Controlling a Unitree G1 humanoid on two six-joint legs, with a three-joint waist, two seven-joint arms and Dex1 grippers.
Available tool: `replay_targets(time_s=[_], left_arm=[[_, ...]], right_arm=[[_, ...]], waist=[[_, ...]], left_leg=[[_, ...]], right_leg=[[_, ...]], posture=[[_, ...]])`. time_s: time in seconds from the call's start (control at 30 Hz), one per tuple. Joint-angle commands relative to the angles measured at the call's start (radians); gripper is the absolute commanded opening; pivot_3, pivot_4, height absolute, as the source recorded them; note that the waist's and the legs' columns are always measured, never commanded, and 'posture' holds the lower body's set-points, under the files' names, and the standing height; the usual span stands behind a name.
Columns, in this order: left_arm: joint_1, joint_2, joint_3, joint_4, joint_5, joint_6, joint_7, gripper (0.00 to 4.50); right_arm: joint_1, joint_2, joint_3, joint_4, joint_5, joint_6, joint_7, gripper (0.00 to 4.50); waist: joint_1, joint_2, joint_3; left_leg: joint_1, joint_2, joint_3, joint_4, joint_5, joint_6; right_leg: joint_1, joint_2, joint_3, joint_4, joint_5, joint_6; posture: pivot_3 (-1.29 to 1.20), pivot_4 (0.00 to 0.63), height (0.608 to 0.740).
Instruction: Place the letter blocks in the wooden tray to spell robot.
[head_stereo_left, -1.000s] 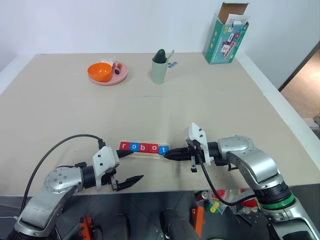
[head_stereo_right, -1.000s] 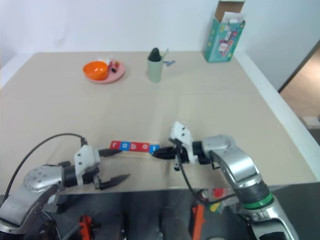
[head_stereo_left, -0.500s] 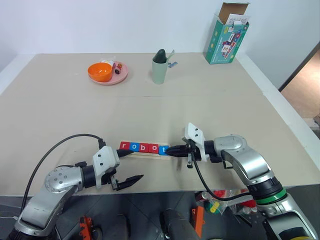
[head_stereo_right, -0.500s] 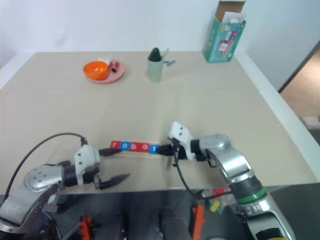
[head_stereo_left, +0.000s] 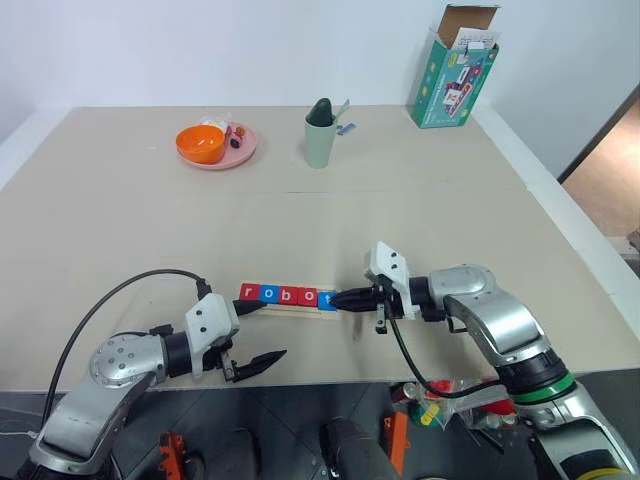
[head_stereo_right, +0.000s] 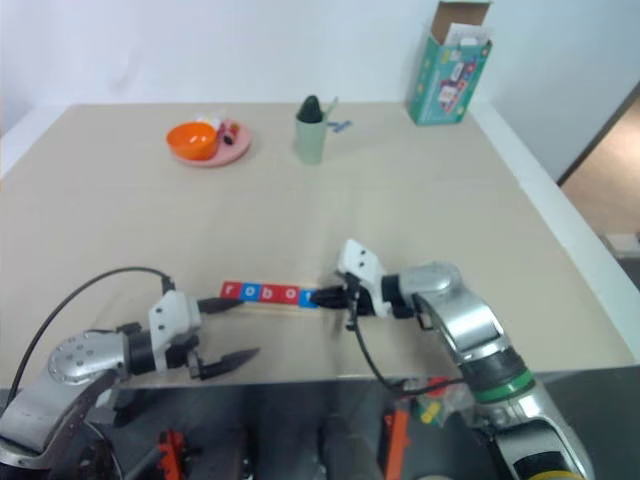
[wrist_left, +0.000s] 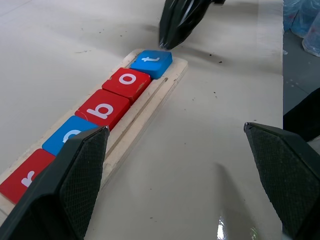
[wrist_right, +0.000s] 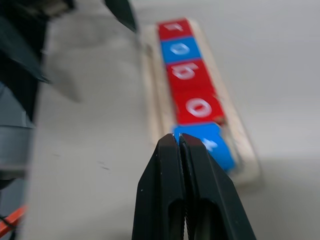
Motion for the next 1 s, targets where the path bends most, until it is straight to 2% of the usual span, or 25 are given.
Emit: replay_targets(time_s=[0.03,1.0], left_arm=[[-0.002,0.001,-0.003,-0.027,-0.003,-0.01,0.001,4.5],[-0.012,0.003,0.021,-0.033,-0.018,0.009,0.025,4.5]], right_arm=[[0.019,-0.005,-0.015,-0.062,0.025,0.017,-0.007,0.06],[0.014,0.039,0.021,0.074,-0.064,-0.085,-0.023,0.06]], waist=[[0.0,0.0,0.0],[0.0,0.0,0.0]], left_leg=[[0.0,0.0,0.0,0.0,0.0,0.0],[0.0,0.0,0.0,0.0,0.0,0.0]], right_leg=[[0.0,0.0,0.0,0.0,0.0,0.0],[0.0,0.0,0.0,0.0,0.0,0.0]], posture=[[0.0,0.15,0.74],[0.0,0.15,0.74]])
